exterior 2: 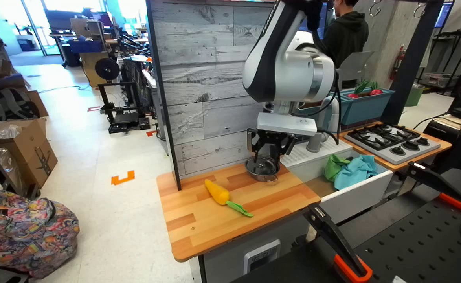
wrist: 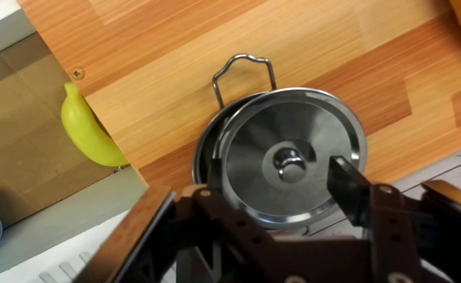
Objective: Remove the silver lid from the silver pot and put the carrot inside the pot
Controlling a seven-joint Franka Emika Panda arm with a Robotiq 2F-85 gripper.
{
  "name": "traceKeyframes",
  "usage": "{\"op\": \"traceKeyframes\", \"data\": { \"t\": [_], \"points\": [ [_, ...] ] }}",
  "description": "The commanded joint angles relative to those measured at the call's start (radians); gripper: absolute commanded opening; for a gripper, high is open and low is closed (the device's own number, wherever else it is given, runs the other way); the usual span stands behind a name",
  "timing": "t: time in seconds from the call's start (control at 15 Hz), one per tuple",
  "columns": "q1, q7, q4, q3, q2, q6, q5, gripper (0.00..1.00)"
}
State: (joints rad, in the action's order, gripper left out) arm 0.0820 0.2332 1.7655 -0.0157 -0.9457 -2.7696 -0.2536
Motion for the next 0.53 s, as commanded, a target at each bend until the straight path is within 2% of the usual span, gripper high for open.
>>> {"op": "traceKeyframes", "data": {
  "t": [0.0, 0.13, 0.2, 0.33, 0.47],
  "points": [
    [0.014, 0.038, -0.031, -0.013, -0.014, 0.030, 0.025, 0.99],
    [0.019, 0.046, -0.039, -0.018, -0.022, 0.034, 0.028, 1.00],
    [0.023, 0.049, -0.041, -0.022, -0.026, 0.033, 0.030, 0.73],
    [0.029, 0.054, -0.043, -0.029, -0.031, 0.034, 0.034, 0.72],
    [0.034, 0.057, -0.043, -0.033, -0.034, 0.035, 0.036, 0.56]
  ]
}}
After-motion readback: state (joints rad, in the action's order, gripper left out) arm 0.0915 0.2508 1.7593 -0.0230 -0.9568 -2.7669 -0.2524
